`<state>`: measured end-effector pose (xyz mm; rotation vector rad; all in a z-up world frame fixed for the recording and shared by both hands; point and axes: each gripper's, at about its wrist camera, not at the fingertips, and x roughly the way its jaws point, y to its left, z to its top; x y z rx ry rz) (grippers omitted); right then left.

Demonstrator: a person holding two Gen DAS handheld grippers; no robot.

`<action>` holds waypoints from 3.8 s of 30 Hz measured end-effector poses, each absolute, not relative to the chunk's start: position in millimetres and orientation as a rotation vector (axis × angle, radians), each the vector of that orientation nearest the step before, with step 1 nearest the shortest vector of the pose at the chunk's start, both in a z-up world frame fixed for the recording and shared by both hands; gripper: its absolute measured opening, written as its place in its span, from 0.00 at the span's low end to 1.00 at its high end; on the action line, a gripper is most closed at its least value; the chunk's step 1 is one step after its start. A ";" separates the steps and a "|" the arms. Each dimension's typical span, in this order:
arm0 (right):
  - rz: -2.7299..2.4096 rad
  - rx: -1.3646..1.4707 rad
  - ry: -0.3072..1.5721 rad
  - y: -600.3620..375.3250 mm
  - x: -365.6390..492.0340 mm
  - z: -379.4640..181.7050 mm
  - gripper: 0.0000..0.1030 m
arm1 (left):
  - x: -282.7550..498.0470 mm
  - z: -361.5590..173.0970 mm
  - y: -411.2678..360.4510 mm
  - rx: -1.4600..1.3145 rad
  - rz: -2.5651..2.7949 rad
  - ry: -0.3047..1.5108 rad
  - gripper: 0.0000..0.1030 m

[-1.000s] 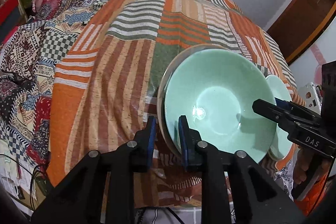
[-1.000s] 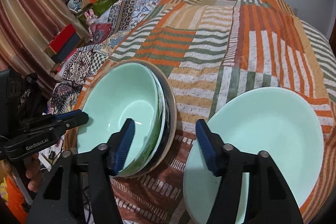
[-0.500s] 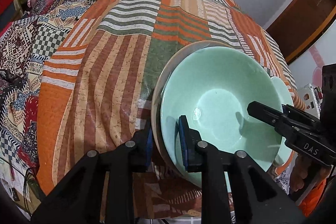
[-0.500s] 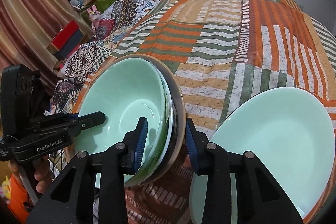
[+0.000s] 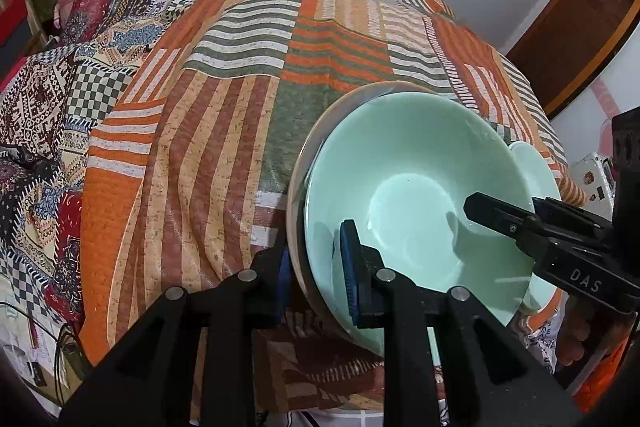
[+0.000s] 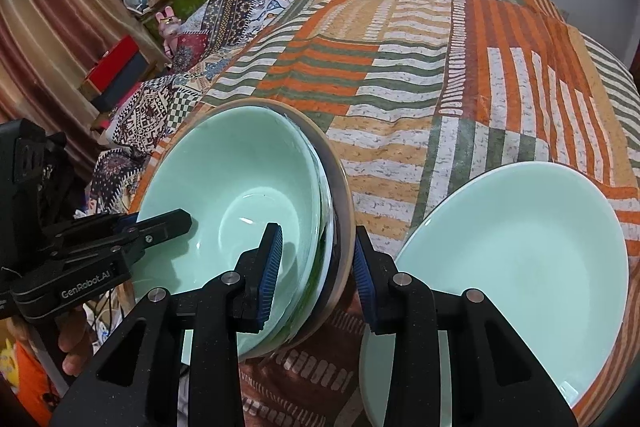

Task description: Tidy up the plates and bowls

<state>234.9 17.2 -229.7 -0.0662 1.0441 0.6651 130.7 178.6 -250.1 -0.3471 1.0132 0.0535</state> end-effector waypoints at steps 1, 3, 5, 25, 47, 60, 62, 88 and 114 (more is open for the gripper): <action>0.664 -0.061 1.046 16.5 234.8 -229.5 0.31 | 130.3 -249.0 177.5 -0.346 0.052 1.013 0.21; 0.661 -0.060 1.046 15.6 233.8 -228.5 0.31 | 129.8 -247.8 177.1 -0.349 0.048 1.009 0.21; 0.659 -0.062 1.044 14.2 232.8 -227.3 0.31 | 129.0 -245.8 176.8 -0.354 0.045 1.005 0.21; 0.663 -0.013 0.937 -12.2 215.0 -184.9 0.31 | 111.2 -187.8 151.1 -0.310 0.026 0.887 0.21; 0.566 0.072 0.850 -88.0 201.7 -156.4 0.31 | 117.7 -155.2 72.6 -0.212 -0.087 0.849 0.21; 0.479 0.106 0.861 -135.9 199.4 -162.8 0.31 | 140.1 -169.6 24.8 -0.178 -0.158 0.901 0.21; 0.469 0.109 0.867 -140.0 199.4 -164.7 0.31 | 144.6 -174.1 19.2 -0.176 -0.167 0.915 0.21; 0.435 0.150 0.950 -163.0 217.0 -204.0 0.33 | 182.7 -225.0 3.1 -0.165 -0.193 1.017 0.21; 0.425 0.028 0.713 -163.1 170.2 -129.3 0.47 | 108.0 -113.6 -3.7 -0.098 -0.170 0.679 0.38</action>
